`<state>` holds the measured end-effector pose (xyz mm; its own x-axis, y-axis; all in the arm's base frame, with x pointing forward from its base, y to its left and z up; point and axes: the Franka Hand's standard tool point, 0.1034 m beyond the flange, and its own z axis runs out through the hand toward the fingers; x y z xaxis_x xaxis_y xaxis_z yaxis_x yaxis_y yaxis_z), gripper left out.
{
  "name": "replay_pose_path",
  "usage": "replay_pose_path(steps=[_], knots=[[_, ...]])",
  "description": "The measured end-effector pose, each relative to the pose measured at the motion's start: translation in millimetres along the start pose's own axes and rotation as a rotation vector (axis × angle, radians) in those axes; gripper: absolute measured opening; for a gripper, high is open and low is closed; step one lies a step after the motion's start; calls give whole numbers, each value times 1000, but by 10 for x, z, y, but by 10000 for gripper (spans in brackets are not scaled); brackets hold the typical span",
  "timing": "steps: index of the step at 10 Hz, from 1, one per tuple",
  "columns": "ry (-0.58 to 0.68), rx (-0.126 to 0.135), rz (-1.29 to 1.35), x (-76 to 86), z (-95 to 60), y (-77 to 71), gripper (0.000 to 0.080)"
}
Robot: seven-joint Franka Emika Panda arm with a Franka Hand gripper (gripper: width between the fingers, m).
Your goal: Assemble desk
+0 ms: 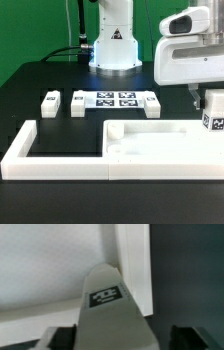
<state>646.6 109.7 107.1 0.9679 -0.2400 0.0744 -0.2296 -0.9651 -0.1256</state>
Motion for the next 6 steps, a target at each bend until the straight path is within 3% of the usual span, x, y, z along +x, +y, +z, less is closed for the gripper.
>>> replay_pose_path(steps=[4, 5, 6], knots=[[-2, -5, 363, -4, 12, 48, 299], [-3, -2, 501, -3, 12, 53, 299], [-17, 19, 714, -1, 13, 58, 299]])
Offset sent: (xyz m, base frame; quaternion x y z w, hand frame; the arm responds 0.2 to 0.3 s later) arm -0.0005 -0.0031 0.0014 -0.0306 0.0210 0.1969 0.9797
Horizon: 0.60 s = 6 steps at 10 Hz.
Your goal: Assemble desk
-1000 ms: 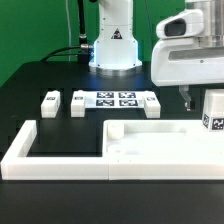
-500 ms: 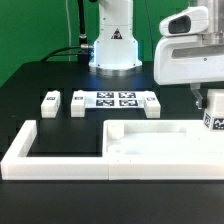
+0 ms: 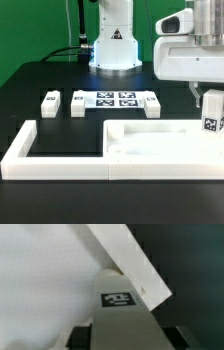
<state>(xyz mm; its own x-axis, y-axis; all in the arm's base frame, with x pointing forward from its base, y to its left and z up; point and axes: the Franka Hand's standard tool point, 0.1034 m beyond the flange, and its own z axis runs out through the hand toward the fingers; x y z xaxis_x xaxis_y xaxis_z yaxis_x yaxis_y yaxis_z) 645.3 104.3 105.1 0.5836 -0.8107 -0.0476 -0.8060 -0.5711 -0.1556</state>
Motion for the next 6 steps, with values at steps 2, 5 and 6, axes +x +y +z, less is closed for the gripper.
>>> replay_pose_path(steps=[2, 5, 6], knots=[[-58, 33, 303, 7, -1, -2, 299], [-114, 57, 599, -11, -2, -28, 299], [-120, 55, 675, -53, 6, -50, 299]])
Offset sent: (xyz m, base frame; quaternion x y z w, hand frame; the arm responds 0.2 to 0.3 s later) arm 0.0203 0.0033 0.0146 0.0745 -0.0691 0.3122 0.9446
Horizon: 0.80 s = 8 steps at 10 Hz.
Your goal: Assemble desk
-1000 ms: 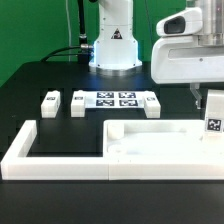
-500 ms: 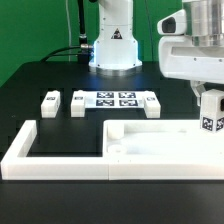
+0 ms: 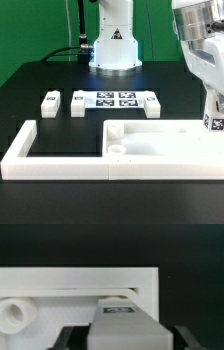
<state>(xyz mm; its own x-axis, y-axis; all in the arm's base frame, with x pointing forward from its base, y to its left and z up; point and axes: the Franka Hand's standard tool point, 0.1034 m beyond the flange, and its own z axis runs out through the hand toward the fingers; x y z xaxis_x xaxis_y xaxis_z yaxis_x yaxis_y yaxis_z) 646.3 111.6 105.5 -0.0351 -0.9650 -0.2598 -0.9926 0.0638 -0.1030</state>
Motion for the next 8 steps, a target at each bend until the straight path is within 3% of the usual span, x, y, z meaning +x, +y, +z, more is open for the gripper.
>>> replay_pose_path(steps=[3, 4, 5, 8], knots=[[0, -2, -32, -16, 5, 6, 296], [3, -4, -70, -6, 4, 8, 475], [7, -13, -218, 35, -1, 14, 589], [18, -19, -558, 75, -10, 9, 646]])
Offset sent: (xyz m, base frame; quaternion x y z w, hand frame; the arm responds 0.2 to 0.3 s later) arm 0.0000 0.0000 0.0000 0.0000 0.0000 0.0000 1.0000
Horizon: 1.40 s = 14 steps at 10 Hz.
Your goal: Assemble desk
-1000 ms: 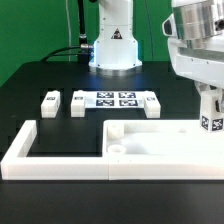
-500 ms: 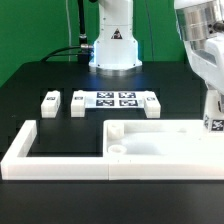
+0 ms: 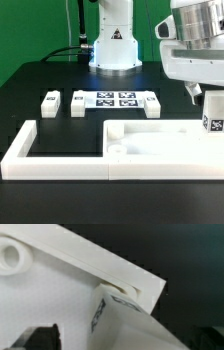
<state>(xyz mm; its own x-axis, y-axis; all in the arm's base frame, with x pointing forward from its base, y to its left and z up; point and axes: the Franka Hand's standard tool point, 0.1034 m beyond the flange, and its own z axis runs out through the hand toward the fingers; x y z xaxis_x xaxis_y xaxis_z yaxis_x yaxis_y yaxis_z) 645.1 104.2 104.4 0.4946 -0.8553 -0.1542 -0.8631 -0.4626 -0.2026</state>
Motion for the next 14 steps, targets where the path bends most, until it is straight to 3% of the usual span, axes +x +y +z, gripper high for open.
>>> replay_pose_path(steps=[3, 4, 6, 7, 10, 11, 12, 13, 14], knots=[[1, -1, -211, 2, 0, 1, 649], [28, -47, -406, 13, -13, 4, 649], [61, -88, -748, 48, -54, -60, 649], [74, -91, -873, 31, -44, -75, 649], [83, -85, -878, 30, -32, -67, 636], [83, -80, -834, 24, -31, -70, 459], [85, -77, -742, 26, -30, -65, 459], [90, -77, -685, 60, -36, -50, 300], [92, -75, -645, 63, -36, -47, 300]])
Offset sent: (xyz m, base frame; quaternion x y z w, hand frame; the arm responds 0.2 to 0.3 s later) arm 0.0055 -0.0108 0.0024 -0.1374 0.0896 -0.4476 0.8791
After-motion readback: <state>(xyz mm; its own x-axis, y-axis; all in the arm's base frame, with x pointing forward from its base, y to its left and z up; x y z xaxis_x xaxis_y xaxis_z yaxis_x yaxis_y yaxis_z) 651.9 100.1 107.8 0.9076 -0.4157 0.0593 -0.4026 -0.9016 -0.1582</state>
